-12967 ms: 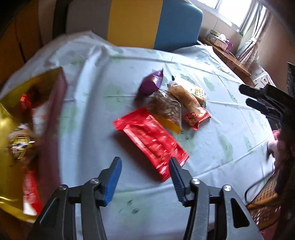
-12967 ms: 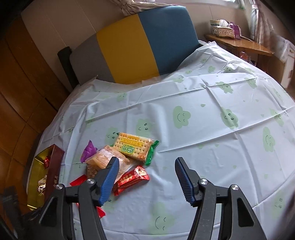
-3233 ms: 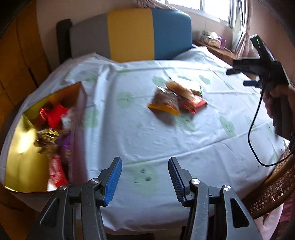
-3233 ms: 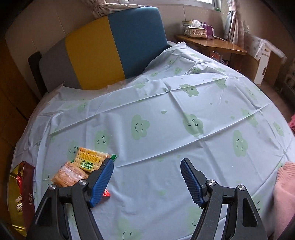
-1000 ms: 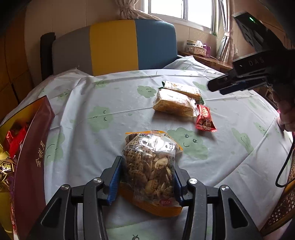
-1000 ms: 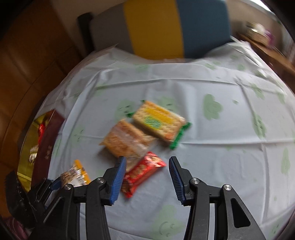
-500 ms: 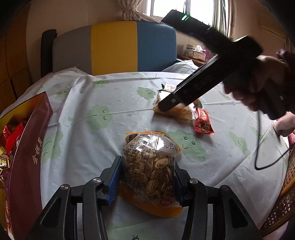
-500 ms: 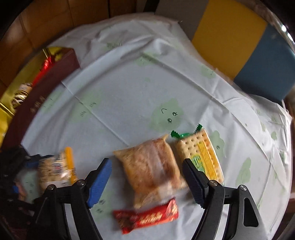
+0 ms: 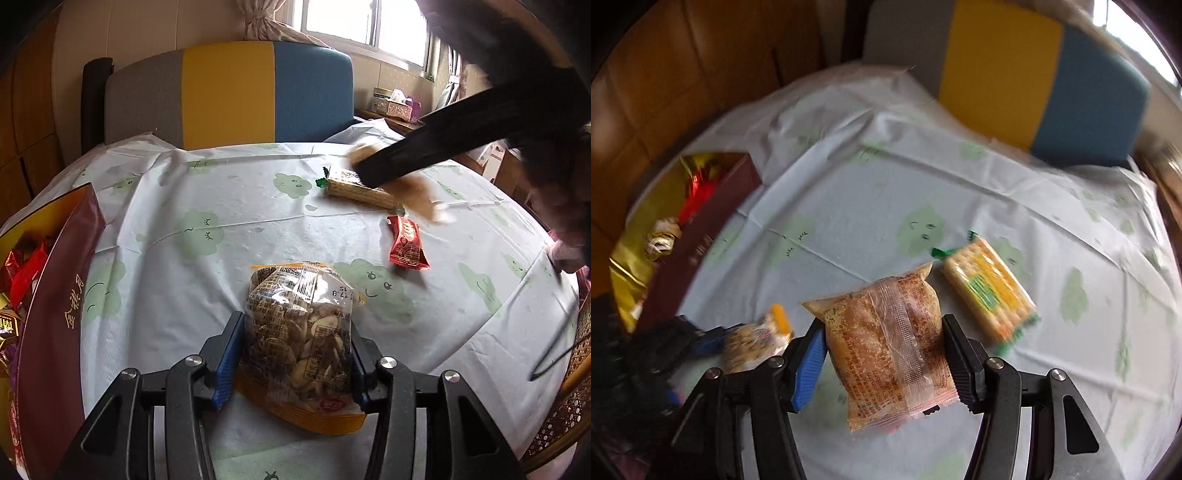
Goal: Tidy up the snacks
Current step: 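Close the right tool on the clear pastry bag and lift while left tool holds seed bag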
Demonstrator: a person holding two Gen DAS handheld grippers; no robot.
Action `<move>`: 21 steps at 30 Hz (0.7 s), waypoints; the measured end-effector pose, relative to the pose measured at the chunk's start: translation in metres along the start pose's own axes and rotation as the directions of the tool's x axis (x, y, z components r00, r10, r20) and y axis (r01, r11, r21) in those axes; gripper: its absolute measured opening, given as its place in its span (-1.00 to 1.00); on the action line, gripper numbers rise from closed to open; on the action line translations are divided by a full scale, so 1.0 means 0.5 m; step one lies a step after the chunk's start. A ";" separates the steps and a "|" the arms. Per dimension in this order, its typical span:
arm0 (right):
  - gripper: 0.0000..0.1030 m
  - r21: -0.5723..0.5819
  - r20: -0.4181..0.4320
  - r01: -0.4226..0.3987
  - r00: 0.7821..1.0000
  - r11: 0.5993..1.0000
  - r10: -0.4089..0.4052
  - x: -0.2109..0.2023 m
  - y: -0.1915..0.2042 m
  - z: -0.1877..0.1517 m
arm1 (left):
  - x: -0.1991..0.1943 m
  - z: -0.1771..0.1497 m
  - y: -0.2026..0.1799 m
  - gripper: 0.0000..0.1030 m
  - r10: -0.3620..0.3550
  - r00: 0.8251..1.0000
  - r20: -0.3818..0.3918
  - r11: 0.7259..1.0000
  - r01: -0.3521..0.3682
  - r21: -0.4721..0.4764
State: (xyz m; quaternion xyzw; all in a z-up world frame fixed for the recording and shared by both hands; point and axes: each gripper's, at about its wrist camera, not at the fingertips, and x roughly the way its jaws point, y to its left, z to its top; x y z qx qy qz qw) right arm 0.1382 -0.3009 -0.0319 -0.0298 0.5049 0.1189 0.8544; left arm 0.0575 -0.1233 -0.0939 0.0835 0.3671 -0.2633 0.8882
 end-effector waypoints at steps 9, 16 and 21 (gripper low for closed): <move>0.18 0.214 -0.222 0.194 0.964 0.957 -0.146 0.034 -0.085 -0.153 | -0.006 0.022 0.021 0.23 -0.106 0.991 -0.079 0.994 0.102 -0.048; 0.24 0.246 -0.238 0.180 0.964 0.952 -0.120 0.053 -0.100 -0.156 | -0.032 0.031 0.005 0.40 -0.128 0.980 -0.153 0.992 0.125 -0.034; 0.31 0.258 -0.230 0.160 0.968 0.953 -0.100 0.061 -0.105 -0.150 | -0.034 0.052 0.005 0.40 -0.061 0.984 -0.165 0.998 0.061 -0.009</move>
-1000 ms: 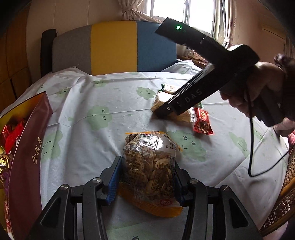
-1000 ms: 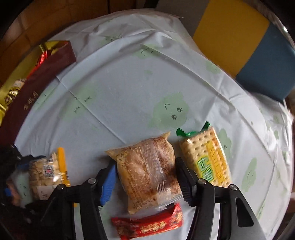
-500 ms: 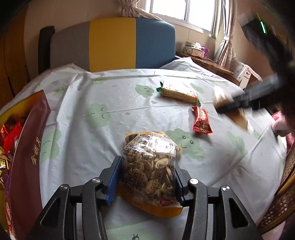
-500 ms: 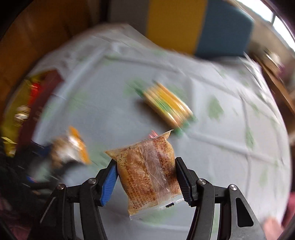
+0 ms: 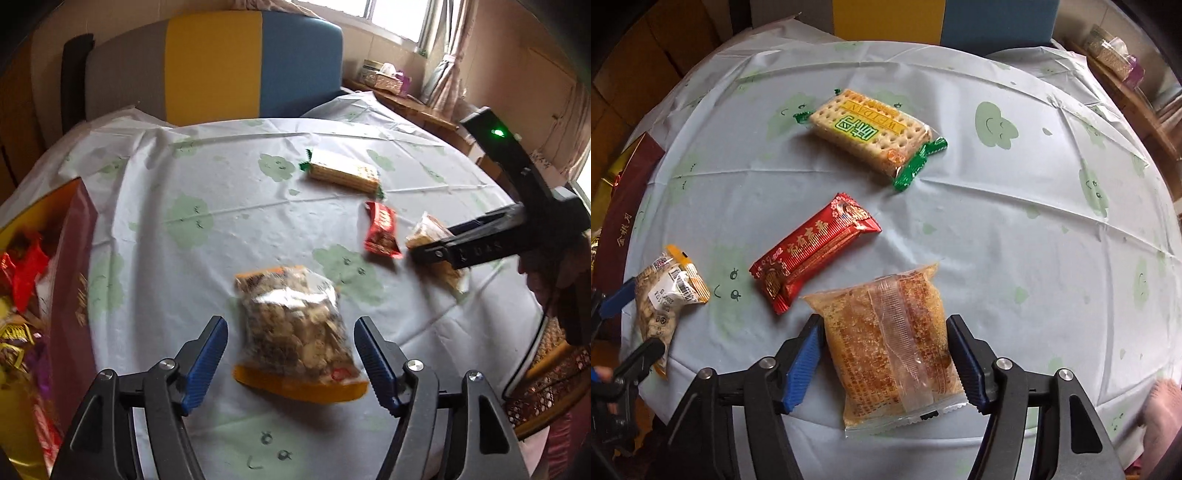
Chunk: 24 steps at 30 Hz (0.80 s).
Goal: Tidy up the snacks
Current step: 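Close the right tool on the clear pastry bag and lift while left tool holds seed bag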
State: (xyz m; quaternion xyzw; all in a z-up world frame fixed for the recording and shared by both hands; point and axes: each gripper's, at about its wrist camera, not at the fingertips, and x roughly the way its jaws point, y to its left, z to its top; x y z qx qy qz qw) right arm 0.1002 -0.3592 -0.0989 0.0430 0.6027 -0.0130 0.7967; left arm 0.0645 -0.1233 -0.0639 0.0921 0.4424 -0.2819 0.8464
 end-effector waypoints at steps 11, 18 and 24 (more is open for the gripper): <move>0.18 -0.099 0.018 0.045 0.999 0.994 -0.043 -0.026 0.019 -0.008 | 0.033 0.009 0.011 -0.15 0.040 0.998 -0.043 0.998 -0.042 -0.039; 0.20 -0.088 -0.008 0.035 0.999 0.996 -0.036 -0.011 0.009 -0.006 | -0.024 -0.021 0.014 -0.16 0.084 0.996 0.013 0.995 -0.083 -0.054; 0.20 -0.099 0.006 0.043 0.999 0.994 -0.042 -0.006 -0.002 -0.002 | -0.090 -0.024 0.031 -0.16 0.093 0.992 0.081 0.992 -0.085 -0.088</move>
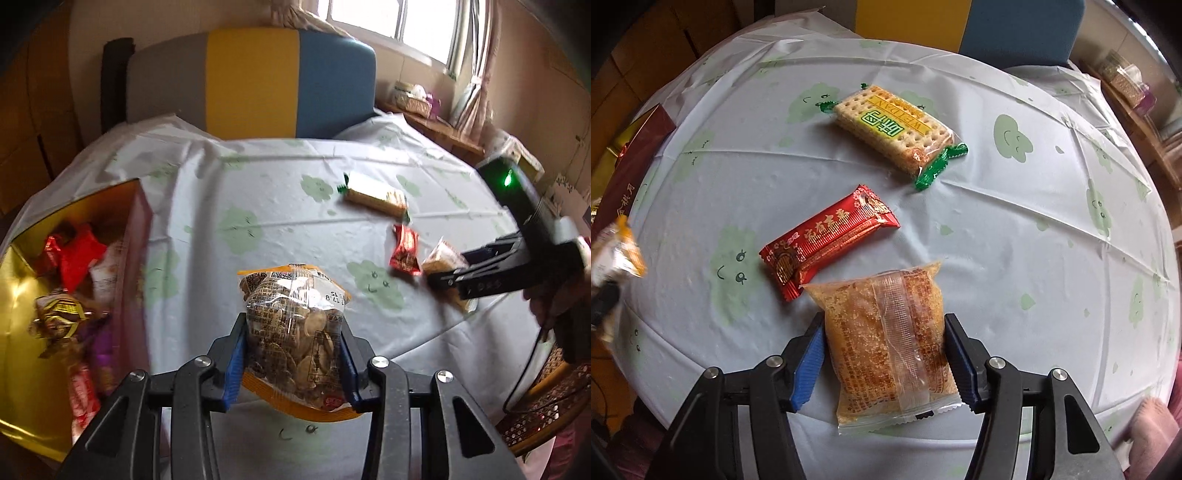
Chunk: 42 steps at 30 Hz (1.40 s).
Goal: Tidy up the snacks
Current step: 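Close the right tool on the clear pastry bag and lift while left tool holds seed bag, then carry the seed bag into the gold tray and open the left tool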
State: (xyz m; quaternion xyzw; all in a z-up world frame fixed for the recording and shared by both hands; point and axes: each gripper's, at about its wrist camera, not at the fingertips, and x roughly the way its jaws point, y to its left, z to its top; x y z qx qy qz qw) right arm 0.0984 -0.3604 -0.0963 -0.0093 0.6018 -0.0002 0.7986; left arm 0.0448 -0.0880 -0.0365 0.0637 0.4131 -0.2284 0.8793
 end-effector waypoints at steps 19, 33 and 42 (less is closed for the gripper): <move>0.18 -0.063 0.013 0.040 0.999 0.997 -0.040 -0.015 0.042 -0.014 | -0.130 0.027 0.420 -0.16 0.302 0.953 0.000 0.844 -0.268 -0.464; 0.18 -0.065 0.012 0.041 0.999 0.997 -0.041 -0.018 0.041 -0.013 | 0.021 0.046 0.527 -0.05 0.301 0.938 -0.174 0.813 -0.348 -0.467; 0.18 -0.080 0.016 0.061 0.998 0.995 -0.060 -0.017 0.050 -0.014 | -0.027 0.042 0.502 -0.04 0.376 0.918 -0.130 0.804 -0.392 -0.447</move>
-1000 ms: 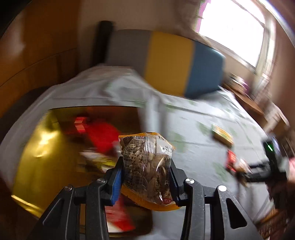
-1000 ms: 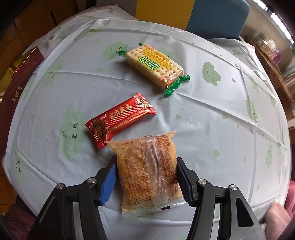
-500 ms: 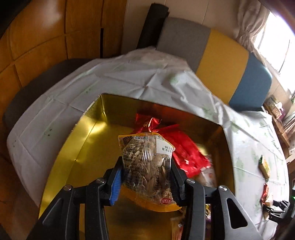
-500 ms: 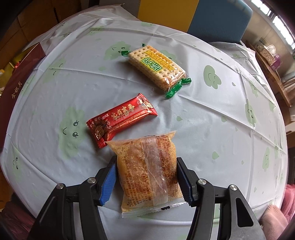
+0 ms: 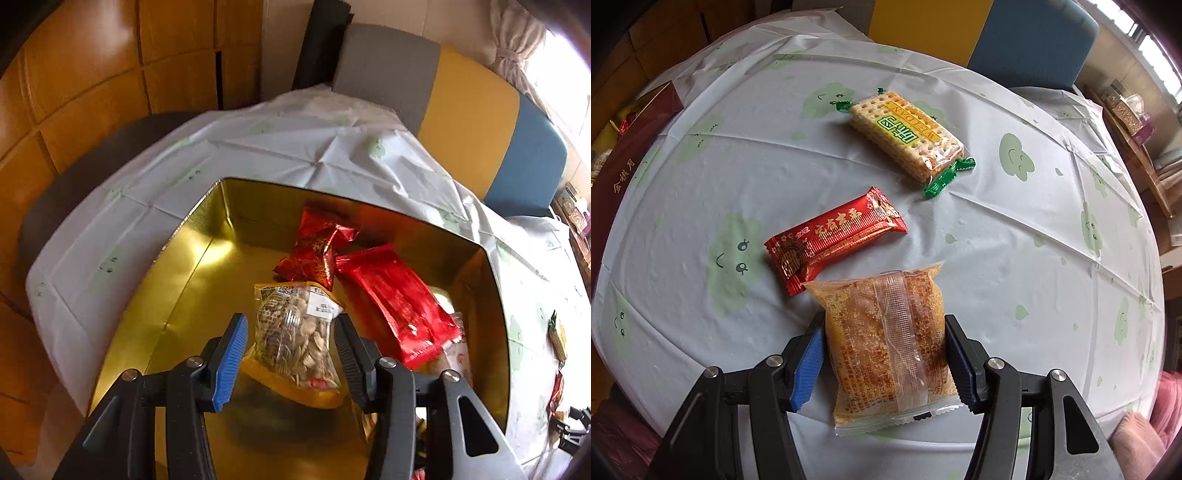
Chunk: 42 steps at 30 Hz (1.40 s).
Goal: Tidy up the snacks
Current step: 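Carry the seed bag into the gold tray and open the left tool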
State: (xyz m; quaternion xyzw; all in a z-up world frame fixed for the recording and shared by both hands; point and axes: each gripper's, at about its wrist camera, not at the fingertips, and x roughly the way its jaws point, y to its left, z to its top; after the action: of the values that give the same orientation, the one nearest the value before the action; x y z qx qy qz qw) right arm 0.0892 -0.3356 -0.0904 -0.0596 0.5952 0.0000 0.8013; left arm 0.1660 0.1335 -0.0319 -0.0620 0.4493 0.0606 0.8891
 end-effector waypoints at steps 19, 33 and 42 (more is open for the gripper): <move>0.18 -0.036 0.014 0.042 0.999 0.998 -0.041 -0.007 0.030 -0.009 | -0.163 -0.110 -0.083 -0.04 -0.017 0.988 0.157 0.994 -0.001 0.111; 0.18 -0.064 0.022 0.063 0.998 0.996 -0.061 -0.010 0.044 -0.018 | -0.198 -0.155 -0.078 -0.04 -0.039 0.987 0.159 0.994 0.022 0.108; 0.18 -0.056 0.018 0.056 0.998 0.997 -0.055 -0.012 0.043 -0.018 | -0.186 -0.157 -0.063 -0.04 -0.046 0.987 0.157 0.996 0.032 0.087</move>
State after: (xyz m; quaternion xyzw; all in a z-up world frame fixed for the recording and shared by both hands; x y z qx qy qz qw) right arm 0.0774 -0.3145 -0.0894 -0.0989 0.5865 -0.0049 0.8039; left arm 0.0542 0.0846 -0.0012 -0.0282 0.3781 0.0290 0.9249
